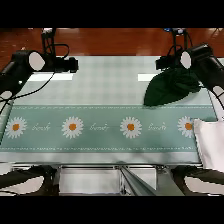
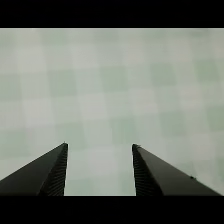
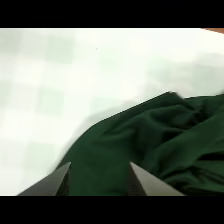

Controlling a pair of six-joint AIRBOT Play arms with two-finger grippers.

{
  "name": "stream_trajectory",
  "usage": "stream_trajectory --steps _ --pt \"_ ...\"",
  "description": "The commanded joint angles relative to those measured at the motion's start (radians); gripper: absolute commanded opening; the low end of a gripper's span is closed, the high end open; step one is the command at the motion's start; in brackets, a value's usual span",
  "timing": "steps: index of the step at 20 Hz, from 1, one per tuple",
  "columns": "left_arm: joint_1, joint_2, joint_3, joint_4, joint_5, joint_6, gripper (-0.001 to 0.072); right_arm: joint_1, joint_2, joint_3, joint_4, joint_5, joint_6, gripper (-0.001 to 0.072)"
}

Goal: Fold the shirts.

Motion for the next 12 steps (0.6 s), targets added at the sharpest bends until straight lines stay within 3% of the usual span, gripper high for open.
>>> stream_trajectory --steps 1,5,10,12 --pt "0.092 -0.014 0.000 0.017 -0.079 -0.003 0.0504 -0.125 -0.031 0.001 -0.106 -0.023 0.168 0.0411" --pt "0.187 -0.052 -0.001 0.018 -0.284 0.002 0.0504 -0.333 -0.163 0.001 0.141 -0.035 0.143 0.0409" --pt "0.182 -0.090 -0.010 0.017 -0.294 0.000 0.0503 -0.423 -0.309 0.002 0.318 -0.053 0.100 0.0409" --pt "0.175 -0.097 -0.010 0.016 -0.294 -0.003 0.0504 -0.416 -0.337 0.002 0.373 -0.056 0.034 0.0403"
